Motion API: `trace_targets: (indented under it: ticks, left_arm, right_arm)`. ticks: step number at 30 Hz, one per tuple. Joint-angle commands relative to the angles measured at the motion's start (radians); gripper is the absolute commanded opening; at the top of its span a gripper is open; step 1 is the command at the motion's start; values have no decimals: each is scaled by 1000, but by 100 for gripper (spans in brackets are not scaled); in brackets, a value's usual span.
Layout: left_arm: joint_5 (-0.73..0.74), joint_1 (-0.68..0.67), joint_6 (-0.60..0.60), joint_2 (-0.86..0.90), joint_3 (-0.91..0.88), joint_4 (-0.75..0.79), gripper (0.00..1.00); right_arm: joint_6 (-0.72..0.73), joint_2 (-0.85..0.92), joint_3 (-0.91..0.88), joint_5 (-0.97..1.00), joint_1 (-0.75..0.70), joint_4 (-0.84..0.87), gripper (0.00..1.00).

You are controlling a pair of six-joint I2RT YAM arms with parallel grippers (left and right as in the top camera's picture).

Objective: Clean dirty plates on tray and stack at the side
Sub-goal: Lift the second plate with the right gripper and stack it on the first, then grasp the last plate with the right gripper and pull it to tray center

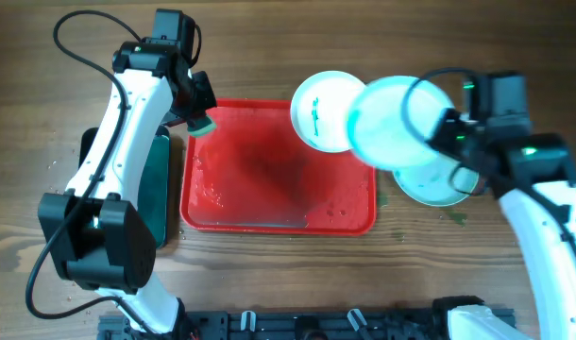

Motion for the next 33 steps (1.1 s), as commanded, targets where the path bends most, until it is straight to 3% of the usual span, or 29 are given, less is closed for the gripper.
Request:
trace_targets:
  ticks: [1,6,14,16,20,21,25,29,33]
  left_arm:
    - [5,3,-13,4,14,2,4]
    - [5,3,-13,4,14,2,4]
    - [5,3,-12,4,14,3,4]
    - [5,3,-12,4,14,3,4]
    - [5,3,-13,4,14,4,4]
    - [5,3,-12,4,14,7,4]
    - [5,3,-12,4,14,10,4]
    - [5,3,-13,4,14,10,4]
    - [5,3,-12,4,14,10,4]
  right_arm:
    - [-14,31,-41,-50,-190,-15,4]
    - [-20,114,-154,-50,-330,32,4]
    - [-36,256,-251,-46,-336,135,6]
    - [-37,285,-251,-46,-336,149,16]
    - [-135,297,-222,-142,-336,176,46]
    - [-144,297,-201,-160,-333,167,48]
    - [-225,296,-64,-309,-280,127,50]
    - [-240,298,-26,-479,-147,253,49]
    - [-30,375,-28,-372,44,377,42]
